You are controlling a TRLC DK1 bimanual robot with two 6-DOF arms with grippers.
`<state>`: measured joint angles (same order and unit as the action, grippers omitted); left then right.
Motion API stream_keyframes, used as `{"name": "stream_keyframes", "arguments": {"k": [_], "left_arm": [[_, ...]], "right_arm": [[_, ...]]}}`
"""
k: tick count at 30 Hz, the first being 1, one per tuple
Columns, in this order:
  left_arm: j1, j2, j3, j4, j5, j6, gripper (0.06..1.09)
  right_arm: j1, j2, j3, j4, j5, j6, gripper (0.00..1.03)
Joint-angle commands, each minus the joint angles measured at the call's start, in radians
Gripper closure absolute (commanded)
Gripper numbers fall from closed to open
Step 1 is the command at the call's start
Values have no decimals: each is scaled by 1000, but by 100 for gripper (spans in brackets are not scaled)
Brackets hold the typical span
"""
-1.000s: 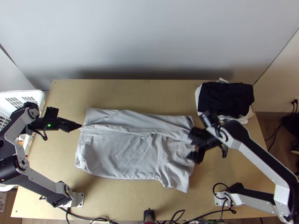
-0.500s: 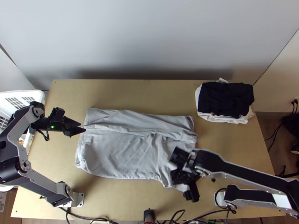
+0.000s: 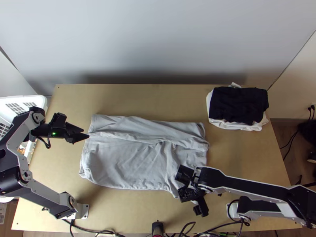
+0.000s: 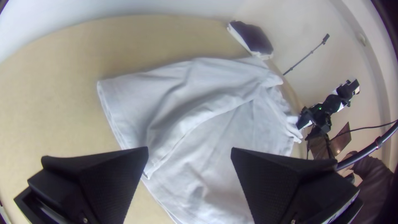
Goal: Fold the t-shirt
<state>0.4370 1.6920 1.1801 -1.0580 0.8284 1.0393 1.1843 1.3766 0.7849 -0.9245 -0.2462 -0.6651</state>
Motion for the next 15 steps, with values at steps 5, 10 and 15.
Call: {"name": "stream_keyframes", "arguments": {"k": [5, 10, 15], "left_arm": [[29, -29, -7, -16, 0, -35, 12], [48, -45, -8, -56, 0, -36, 11], [86, -49, -20, -65, 0, -32, 12]], "right_arm": [[-61, 33, -47, 84, 16, -24, 56], [-64, 27, -39, 104, 15, -13, 100], [-84, 15, -38, 101, 16, -11, 97]]}}
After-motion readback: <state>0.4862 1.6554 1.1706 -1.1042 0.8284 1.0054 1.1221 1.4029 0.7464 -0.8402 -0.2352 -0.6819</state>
